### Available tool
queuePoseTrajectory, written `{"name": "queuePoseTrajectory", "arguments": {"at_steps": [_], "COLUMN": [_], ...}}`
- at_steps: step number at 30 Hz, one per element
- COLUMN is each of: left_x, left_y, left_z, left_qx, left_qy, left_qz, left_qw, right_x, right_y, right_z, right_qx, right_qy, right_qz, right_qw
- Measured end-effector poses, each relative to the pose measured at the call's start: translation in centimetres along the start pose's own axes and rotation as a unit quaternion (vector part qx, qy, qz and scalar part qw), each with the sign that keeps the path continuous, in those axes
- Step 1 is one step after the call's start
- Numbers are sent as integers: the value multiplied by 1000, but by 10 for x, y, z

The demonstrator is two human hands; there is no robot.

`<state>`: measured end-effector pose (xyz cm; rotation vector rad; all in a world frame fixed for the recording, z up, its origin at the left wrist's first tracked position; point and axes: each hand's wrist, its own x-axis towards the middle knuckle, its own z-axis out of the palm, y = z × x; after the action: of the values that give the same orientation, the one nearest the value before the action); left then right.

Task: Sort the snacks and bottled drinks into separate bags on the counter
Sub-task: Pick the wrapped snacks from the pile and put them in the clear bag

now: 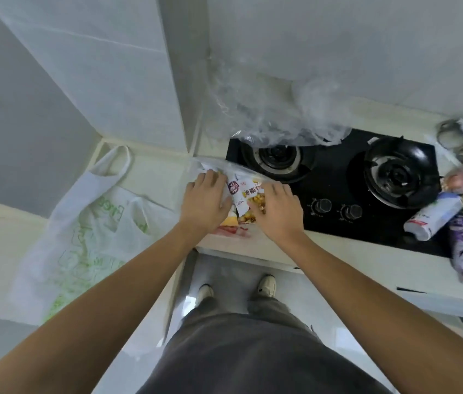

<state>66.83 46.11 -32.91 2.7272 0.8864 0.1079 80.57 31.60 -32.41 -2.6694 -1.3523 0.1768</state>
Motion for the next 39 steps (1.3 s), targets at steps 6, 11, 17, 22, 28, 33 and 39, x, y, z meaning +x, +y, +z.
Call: {"name": "queuePoseTrajectory", "arguments": {"at_steps": [6,11,17,22,28,33,39], "left_x": [4,15,10,-5,-16,-8,42], "left_y": [46,123,251,368,481,533,571], "left_z": [-10,-4,27,62,92,106,129], "left_qx": [18,25,22,18,3,-6,-14], "left_qy": [32,11,-7,-27,-37,-47,-46], "left_qz": [103,183,264,276,261,247,235], "left_qw": [994,983,964,961,965,968,971], "right_x": [-39,-89,-159,-215,-262,-267,-236], "right_y": [38,102,204,300,408,477,538], "right_z": [-26,-44,-62,-78,-102,-113,-110], "right_qx": [-17,-8,6,9,13,12,34], "right_qy": [55,79,99,129,101,92,65], "right_qz": [46,133,215,229,238,239,243], "right_qw": [997,988,971,965,966,967,967]}}
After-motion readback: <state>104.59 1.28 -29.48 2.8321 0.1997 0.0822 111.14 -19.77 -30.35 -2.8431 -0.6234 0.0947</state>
